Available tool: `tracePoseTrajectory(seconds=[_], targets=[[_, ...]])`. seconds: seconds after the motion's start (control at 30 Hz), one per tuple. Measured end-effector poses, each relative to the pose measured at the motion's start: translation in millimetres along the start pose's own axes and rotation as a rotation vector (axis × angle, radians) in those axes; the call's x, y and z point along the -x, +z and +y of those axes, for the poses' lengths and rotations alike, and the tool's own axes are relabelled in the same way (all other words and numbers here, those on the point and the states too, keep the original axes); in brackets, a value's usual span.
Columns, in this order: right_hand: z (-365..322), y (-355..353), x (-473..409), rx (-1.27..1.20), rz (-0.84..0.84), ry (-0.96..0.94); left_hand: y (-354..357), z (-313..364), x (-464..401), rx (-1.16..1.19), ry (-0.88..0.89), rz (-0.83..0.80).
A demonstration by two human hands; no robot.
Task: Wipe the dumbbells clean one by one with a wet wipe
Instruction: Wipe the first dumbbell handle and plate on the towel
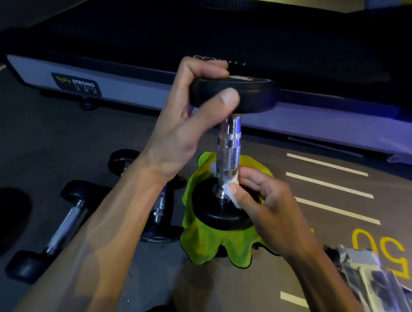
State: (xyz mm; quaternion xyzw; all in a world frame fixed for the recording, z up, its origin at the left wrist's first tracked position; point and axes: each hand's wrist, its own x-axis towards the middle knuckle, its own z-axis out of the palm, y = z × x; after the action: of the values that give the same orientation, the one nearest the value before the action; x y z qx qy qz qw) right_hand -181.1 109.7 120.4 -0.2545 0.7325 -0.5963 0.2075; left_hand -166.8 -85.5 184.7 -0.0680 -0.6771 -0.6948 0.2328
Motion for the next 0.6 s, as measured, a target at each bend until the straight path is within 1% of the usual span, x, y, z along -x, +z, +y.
tracePoseTrajectory(seconds=[0.1, 0.17, 0.33, 0.5, 0.6], targets=[[0.0, -3.2, -4.9, 0.01, -0.012, 0.002, 2.2, 0.4, 2.9, -0.129, 0.008, -0.004], [-0.2, -4.3, -6.3, 0.02, -0.044, 0.006, 2.6, 1.5, 1.9, -0.175, 0.021, 0.013], [5.7, -2.8, -6.6, -0.006, -0.058, -0.008, 10.5, 4.9, 4.3, -0.16, 0.105, 0.03], [15.4, 3.4, 0.2, -0.004, 0.027, -0.118, 17.9, 5.3, 9.4, -0.132, 0.16, 0.014], [15.2, -1.7, 0.9, -0.025, 0.098, -0.138, 25.0, 8.4, 7.2, -0.08, 0.173, -0.006]])
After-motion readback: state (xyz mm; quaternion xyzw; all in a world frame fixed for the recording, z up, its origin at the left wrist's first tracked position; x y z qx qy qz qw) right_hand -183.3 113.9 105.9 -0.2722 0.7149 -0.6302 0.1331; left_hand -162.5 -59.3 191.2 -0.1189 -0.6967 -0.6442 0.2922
